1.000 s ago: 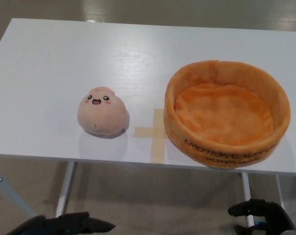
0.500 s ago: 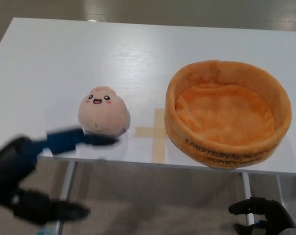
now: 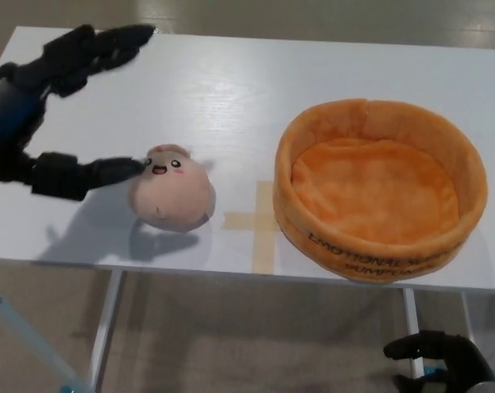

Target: Use the left hand to pick up the pink round toy on the left and place it inside the orange plate on the desk.

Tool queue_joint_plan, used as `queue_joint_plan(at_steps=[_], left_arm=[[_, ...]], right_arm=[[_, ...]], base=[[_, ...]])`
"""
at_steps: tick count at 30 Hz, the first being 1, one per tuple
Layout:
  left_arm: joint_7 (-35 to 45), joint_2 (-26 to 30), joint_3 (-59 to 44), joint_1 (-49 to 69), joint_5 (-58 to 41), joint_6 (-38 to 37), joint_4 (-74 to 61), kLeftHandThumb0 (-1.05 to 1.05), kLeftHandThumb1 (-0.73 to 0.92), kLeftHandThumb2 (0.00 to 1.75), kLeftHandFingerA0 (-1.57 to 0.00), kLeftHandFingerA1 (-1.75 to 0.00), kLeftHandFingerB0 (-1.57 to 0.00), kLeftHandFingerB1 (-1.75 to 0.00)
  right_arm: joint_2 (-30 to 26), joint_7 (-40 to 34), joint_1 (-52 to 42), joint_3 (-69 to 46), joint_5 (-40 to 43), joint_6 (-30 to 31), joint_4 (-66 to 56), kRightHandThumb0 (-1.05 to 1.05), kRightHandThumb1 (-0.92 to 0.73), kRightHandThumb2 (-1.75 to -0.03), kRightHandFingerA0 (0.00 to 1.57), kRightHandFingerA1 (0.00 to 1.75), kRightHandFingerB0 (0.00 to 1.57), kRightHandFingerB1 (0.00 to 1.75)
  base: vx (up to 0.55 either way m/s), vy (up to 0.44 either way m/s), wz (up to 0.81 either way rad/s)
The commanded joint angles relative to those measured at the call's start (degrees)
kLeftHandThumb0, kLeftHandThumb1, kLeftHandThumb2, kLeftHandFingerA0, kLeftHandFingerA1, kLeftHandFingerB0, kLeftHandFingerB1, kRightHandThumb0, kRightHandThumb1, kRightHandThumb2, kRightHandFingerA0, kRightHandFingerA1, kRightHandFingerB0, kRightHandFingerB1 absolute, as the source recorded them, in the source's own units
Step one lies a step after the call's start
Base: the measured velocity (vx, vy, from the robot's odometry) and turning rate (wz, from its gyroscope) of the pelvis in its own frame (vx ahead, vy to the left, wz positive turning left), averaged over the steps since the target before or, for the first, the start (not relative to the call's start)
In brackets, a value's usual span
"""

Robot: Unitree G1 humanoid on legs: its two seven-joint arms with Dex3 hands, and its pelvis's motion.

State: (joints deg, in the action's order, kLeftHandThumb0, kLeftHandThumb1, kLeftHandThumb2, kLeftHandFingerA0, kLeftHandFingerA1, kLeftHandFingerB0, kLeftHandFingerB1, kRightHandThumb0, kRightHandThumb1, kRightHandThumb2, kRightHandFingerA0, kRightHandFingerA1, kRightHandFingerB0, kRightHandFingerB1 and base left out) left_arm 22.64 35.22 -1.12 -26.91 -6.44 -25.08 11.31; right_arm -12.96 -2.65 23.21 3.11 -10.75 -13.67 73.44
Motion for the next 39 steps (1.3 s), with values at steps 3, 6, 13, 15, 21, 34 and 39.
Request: queue_joint_plan(at_steps=[3,6,13,15,21,34,39], left_arm=[[-4.91,1.87,10.53,-11.52,23.57,0.89,12.52,-0.14,0.4,0.68,0.0,0.0,0.0,-0.15],[-4.96,2.32,13.51,-13.81,26.88,1.56,14.98,-0.13,0.39,0.66,0.0,0.0,-0.01,-0.15],[-6.46,1.27,21.73,-20.61,35.03,6.47,22.95,-0.56,0.39,0.79,0.0,0.0,0.0,-0.06],[-5.68,1.02,23.52,-21.65,35.99,7.44,24.23,-0.58,0.37,0.81,0.0,0.0,0.0,-0.05],[-3.1,0.41,26.58,-23.49,35.9,9.4,26.82,-0.94,0.36,0.62,0.0,0.0,0.0,-0.07],[-5.3,-0.71,32.58,-24.59,38.63,7.07,35.73,-0.97,0.4,0.66,0.0,0.0,0.0,0.0],[-5.47,-1.2,33.72,-24.83,40.24,6.1,37.98,-0.7,0.38,0.84,0.0,0.0,0.0,-0.03]], right_arm=[[-0.21,0.19,-0.18,-0.12,-0.22,-0.41,0.26,-0.14,-0.57,-0.6,0.67,0.86,0.7,0.79],[-0.14,0.38,-0.06,-0.17,-0.13,0.24,0.28,-0.15,-0.58,-0.58,0.65,0.85,0.69,0.78],[-0.16,0.17,-0.03,-0.11,-0.21,-0.17,0.2,-0.2,-0.43,-0.84,0.68,0.84,0.69,0.8],[-0.12,0.2,-0.02,-0.25,-0.06,-0.17,0.15,-0.2,-0.43,-0.84,0.68,0.84,0.68,0.8],[-0.11,0.55,0.23,-0.28,0.02,0.22,0.18,-0.21,-0.44,-0.85,0.66,0.82,0.67,0.79],[-0.12,0.36,0.25,-0.41,0.09,-0.12,0.26,-0.19,-0.44,-0.84,0.67,0.84,0.68,0.8],[-0.08,0.36,0.44,-0.34,0.0,0.24,0.2,-0.13,-0.59,-0.59,0.64,0.85,0.69,0.78]], base=[[0.0,0.0,0.0],[0.0,0.0,0.0],[0.0,0.0,0.0],[0.0,0.0,0.0],[0.0,0.0,0.0],[0.0,0.0,0.0],[0.0,0.0,0.0]])
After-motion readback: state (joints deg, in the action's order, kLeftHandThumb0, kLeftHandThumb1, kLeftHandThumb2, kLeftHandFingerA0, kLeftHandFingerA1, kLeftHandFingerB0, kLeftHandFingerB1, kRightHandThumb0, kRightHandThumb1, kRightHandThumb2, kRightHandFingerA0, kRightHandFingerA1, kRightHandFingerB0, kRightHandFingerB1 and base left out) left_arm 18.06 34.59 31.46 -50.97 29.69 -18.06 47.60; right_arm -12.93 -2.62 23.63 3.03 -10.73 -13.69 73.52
